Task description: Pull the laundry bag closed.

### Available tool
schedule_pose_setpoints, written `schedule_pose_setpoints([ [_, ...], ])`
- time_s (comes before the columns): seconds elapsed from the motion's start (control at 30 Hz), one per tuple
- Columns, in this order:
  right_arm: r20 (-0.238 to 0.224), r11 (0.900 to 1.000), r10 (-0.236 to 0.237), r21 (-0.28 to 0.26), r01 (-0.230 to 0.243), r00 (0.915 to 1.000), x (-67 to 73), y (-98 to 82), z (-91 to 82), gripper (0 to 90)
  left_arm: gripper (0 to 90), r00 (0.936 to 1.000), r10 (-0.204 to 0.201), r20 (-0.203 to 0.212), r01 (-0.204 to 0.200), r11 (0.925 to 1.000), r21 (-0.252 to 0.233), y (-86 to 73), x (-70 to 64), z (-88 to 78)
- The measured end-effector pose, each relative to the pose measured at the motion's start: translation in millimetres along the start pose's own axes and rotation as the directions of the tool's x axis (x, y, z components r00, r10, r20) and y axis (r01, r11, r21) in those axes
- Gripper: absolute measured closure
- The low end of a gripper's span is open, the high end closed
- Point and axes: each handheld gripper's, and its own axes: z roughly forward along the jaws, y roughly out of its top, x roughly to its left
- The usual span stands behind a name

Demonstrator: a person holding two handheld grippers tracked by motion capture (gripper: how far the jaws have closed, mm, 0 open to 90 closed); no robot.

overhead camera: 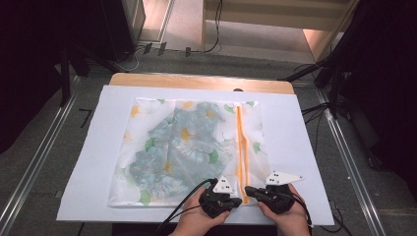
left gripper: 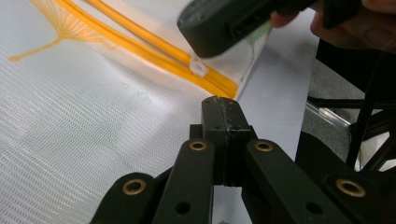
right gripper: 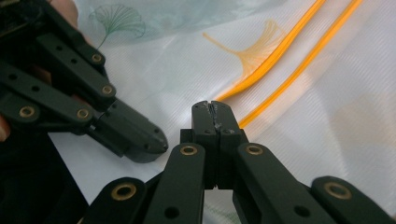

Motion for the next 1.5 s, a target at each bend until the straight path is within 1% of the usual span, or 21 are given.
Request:
schedule_pose_setpoints([
  [0.07, -0.003, 1.0, 0.007, -0.002, -0.007, 1.0, -2.9, 1.1, 0.2, 90.0, 90.0, 1.0, 0.0, 0.005, 0.0, 1.0, -0.001, -0.1, 0.6, 0.0],
  [0.2, 0.009, 1.0, 0.002, -0.009, -0.002, 1.0, -6.2, 3.5, 0.6, 90.0, 90.0, 1.0, -0.001, 0.005, 0.001, 1.0, 0.001, -0.1, 0.8, -0.3],
  [0.3, 0.011, 1.0, 0.015, -0.021, -0.015, 0.9998, -10.2, 8.4, 0.5, 90.0, 90.0, 1.0, -0.001, 0.005, 0.001, 1.0, 0.001, -0.2, 0.9, -0.2],
  [0.4, 0.021, 1.0, 0.005, -0.031, -0.004, 0.9998, -14.5, 13.7, 3.6, 90.0, 90.0, 1.0, -0.003, 0.008, 0.003, 1.0, 0.0, -0.2, 1.2, -0.1],
  [0.47, 0.025, 0.999, 0.013, -0.031, -0.012, 0.9996, -16.7, 17.5, 5.5, 90.0, 90.0, 1.0, -0.002, 0.007, 0.002, 1.0, -0.003, -0.2, 1.3, -0.1],
  [0.53, 0.031, 0.999, 0.002, -0.035, -0.001, 0.9995, -19.4, 20.8, 6.9, 90.0, 90.0, 1.0, -0.003, 0.008, 0.003, 1.0, -0.003, -0.3, 1.2, -0.2],
  [0.57, 0.031, 0.999, 0.011, -0.035, -0.01, 0.9995, -19.9, 22.6, 7.3, 90.0, 90.0, 1.0, -0.003, 0.008, 0.003, 1.0, -0.004, -0.4, 1.2, -0.2],
  [0.6, 0.03, 0.999, 0.006, -0.033, -0.005, 0.9995, -21.2, 24.1, 7.6, 90.0, 90.0, 1.0, 0.0, 0.007, 0.0, 1.0, -0.004, -0.5, 1.3, -0.3],
  [0.63, 0.033, 0.999, 0.006, -0.04, -0.005, 0.9994, -22.4, 25.8, 8.5, 90.0, 90.0, 1.0, 0.002, 0.006, -0.002, 1.0, -0.004, -0.6, 1.1, -0.4],
  [0.7, 0.033, 0.999, 0.008, -0.039, -0.007, 0.9994, -24.4, 30.3, 9.1, 90.0, 90.0, 1.0, 0.003, 0.006, -0.003, 1.0, -0.005, -0.8, 1.1, -0.6],
  [1.0, 0.057, 0.999, -0.007, -0.04, 0.009, 0.9984, -28.4, 48.0, 15.7, 90.0, 90.0, 1.0, -0.002, 0.008, 0.002, 1.0, -0.005, -1.0, 1.1, -0.7],
  [1.23, 0.071, 0.999, 0.012, -0.05, -0.009, 0.9974, -34.3, 59.1, 22.4, 90.0, 90.0, 1.0, -0.003, 0.009, 0.004, 0.9999, -0.01, -1.3, 0.7, -0.5],
  [1.4, 0.076, 0.998, 0.014, -0.059, -0.009, 0.997, -40.4, 69.5, 25.7, 90.0, 90.0, 1.0, -0.002, 0.007, 0.002, 1.0, -0.009, -1.2, 0.5, -0.5],
  [1.43, 0.079, 0.998, 0.02, -0.058, -0.015, 0.9967, -40.4, 71.3, 26.1, 90.0, 90.0, 1.0, -0.002, 0.008, 0.002, 1.0, -0.009, -1.2, 0.6, -0.5],
  [1.5, 0.078, 0.998, 0.012, -0.055, -0.007, 0.9969, -42.5, 76.4, 27.8, 90.0, 90.0, 1.0, -0.001, 0.008, 0.001, 1.0, -0.007, -1.1, 0.8, -0.7],
])
